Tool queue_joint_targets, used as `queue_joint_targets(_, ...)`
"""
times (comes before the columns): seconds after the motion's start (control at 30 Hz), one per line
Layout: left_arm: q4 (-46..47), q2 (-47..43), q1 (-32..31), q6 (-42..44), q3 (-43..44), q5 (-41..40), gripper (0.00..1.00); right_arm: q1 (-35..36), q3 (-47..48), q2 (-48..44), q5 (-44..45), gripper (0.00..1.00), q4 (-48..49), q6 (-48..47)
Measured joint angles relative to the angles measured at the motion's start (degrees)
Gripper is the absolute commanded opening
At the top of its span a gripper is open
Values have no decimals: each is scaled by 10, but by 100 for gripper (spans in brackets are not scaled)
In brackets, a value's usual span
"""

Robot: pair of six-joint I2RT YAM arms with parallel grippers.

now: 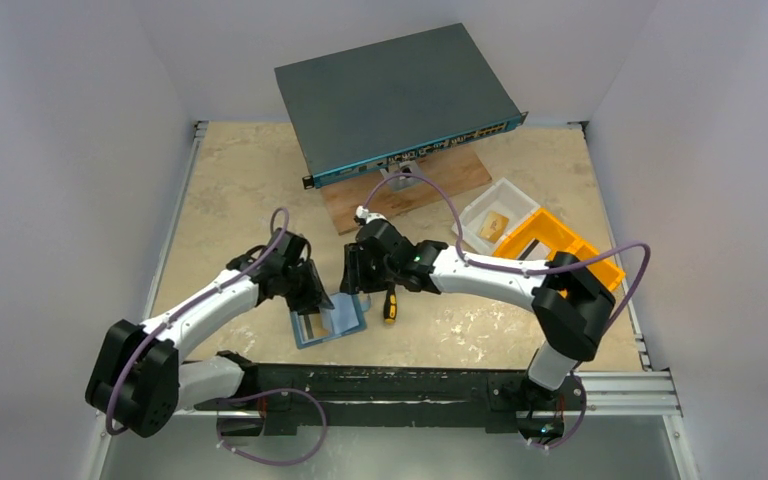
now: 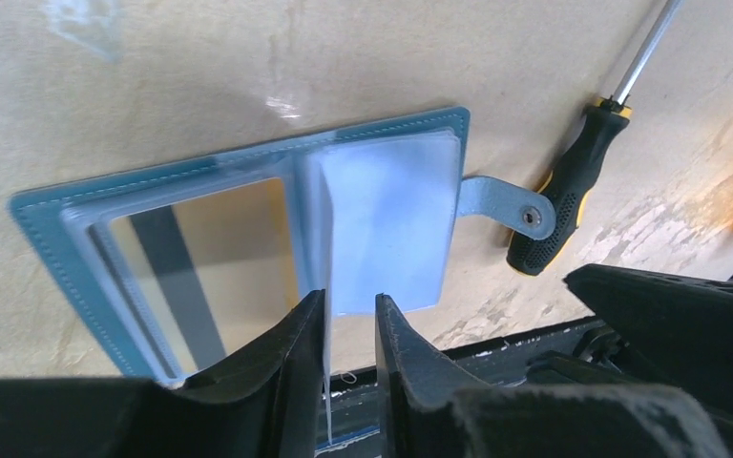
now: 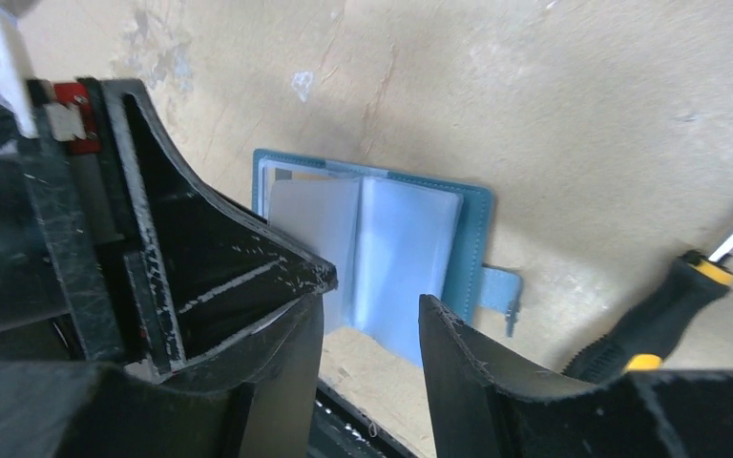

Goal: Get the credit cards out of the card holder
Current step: Remove the credit card from the card holder.

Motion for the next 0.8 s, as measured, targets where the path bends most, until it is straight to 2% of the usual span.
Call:
queue_joint_targets(0.3,43,57,-42,-13,30,20,40,-7,-44,-48,26,42,-4,3)
queue_joint_targets(0.63,97,158,-56,-36,48,30,42,-7,-77,-77,38,42,-12,12)
queue_joint_targets(0.8,99,158,-56,-39,48,31,44,-7,-80,-77,38,41,-14,12)
